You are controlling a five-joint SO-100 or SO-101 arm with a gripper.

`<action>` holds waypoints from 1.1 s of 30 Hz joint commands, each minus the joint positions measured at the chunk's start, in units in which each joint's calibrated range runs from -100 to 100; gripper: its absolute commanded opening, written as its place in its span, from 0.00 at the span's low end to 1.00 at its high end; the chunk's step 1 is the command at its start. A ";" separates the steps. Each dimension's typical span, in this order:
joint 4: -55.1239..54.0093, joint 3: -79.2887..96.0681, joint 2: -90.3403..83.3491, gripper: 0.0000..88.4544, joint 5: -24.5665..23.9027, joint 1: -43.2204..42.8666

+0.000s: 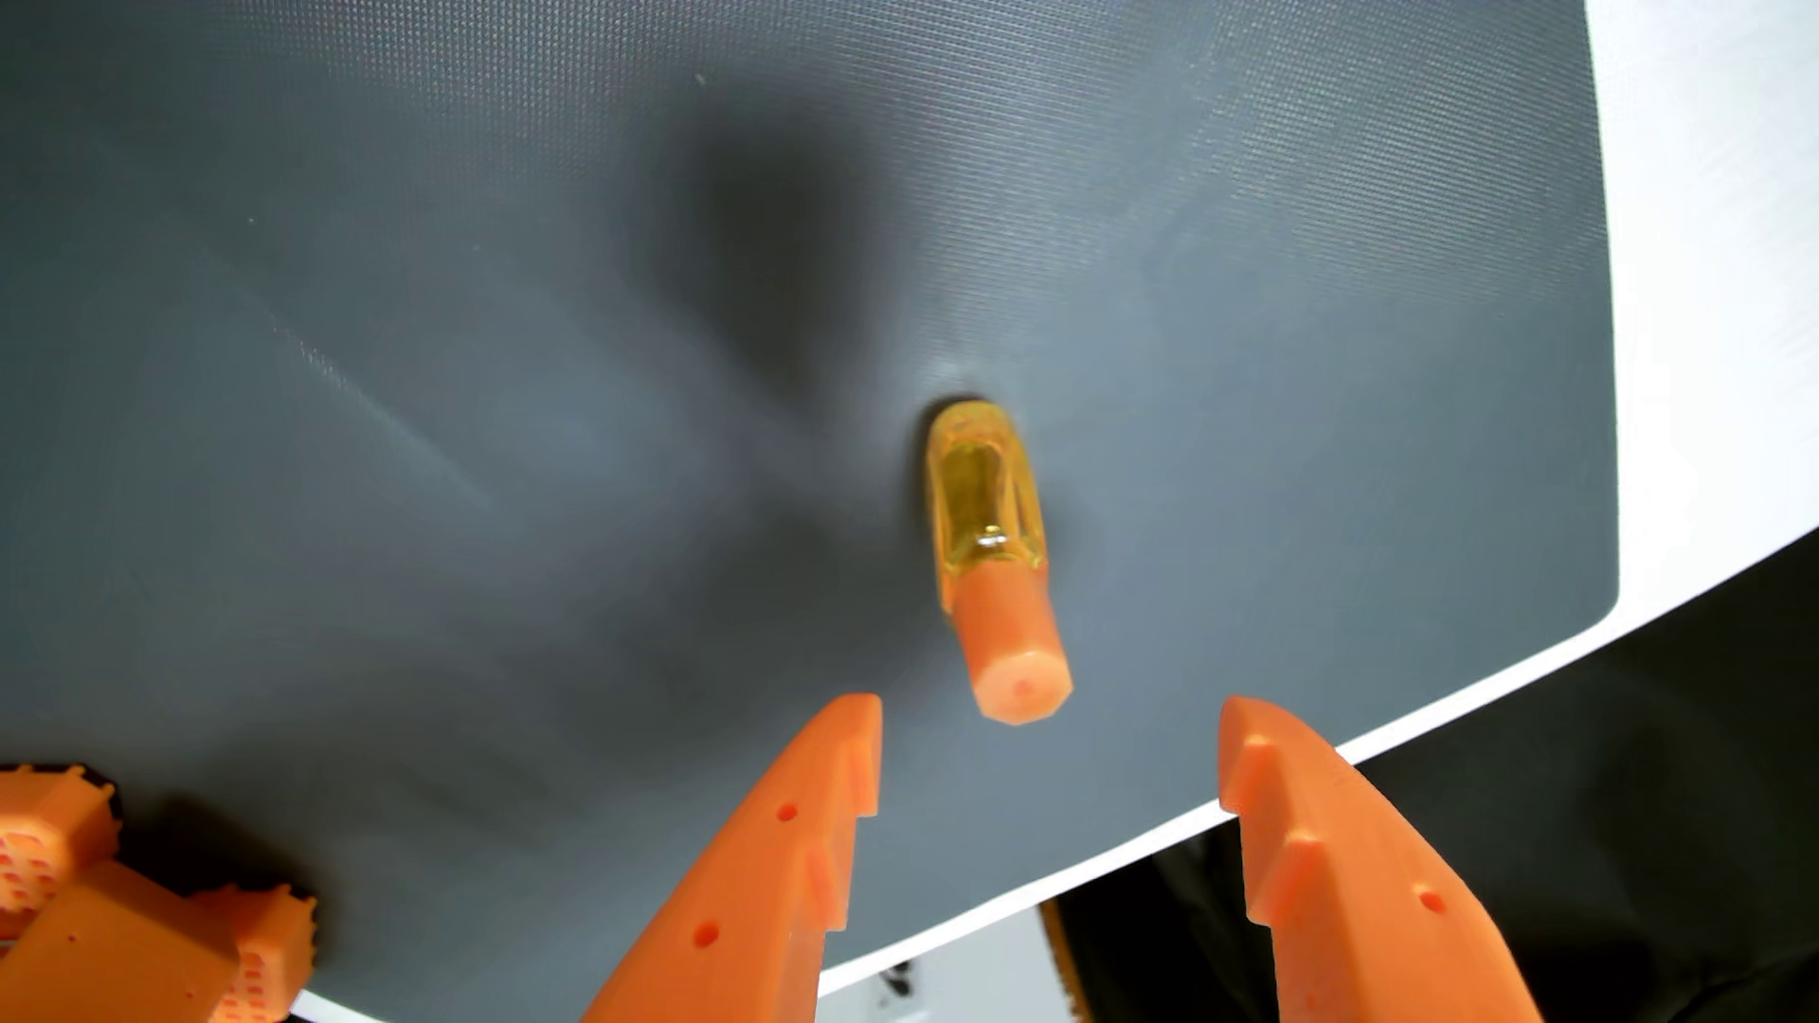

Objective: Grab the eyedrops

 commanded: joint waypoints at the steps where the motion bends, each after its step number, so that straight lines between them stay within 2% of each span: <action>1: -0.50 0.12 0.37 0.23 -0.17 0.12; 33: -4.56 0.93 10.48 0.23 -0.17 -0.30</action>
